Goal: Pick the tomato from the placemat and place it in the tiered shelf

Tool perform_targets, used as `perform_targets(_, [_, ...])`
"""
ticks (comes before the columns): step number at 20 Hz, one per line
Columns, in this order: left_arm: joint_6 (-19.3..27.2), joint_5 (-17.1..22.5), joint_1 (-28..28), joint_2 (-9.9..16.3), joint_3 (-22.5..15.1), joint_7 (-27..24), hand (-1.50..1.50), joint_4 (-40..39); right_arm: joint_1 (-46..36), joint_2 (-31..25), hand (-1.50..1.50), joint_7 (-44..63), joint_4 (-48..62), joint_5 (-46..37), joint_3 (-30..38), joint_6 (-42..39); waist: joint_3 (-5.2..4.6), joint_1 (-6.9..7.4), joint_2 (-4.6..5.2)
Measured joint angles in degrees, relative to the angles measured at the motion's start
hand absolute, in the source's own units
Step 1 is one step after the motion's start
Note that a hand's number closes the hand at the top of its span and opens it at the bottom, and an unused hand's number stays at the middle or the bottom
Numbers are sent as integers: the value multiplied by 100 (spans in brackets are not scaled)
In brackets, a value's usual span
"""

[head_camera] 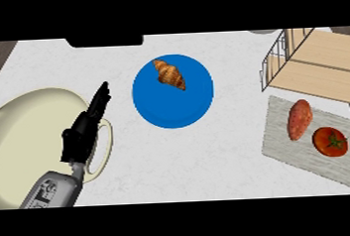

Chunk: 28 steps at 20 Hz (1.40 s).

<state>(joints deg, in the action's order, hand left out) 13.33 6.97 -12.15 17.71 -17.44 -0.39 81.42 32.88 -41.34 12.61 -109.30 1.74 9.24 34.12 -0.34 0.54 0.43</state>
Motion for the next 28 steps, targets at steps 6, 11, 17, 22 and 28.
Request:
perform_targets(6, [19, -60, -52, -92, 7, 139, 0, 53, -102, -762, -150, 2224, -766, -1009, -425, -154, 10, 39, -5])
perform_targets(11, [-118, -92, 134, -83, 110, 51, 0, 73, -726, -747, -150, 3686, -1271, -1970, -952, -399, 20, 20, -23])
perform_targets(17, [-246, -212, -43, -208, 320, 55, 0, -110, -1445, -301, -150, 4452, -1354, -2957, -1320, -817, 27, -29, -33])
perform_targets(22, [-325, -354, 63, -340, 414, -9, 0, -129, -1783, 216, -150, 4636, -1264, -3615, -1474, -1092, 30, -47, -40])
perform_targets(28, [-398, -545, 105, -456, 511, 90, 0, -19, -2188, 722, -150, 4695, -1016, -3923, -1434, -1438, 32, -52, -43])
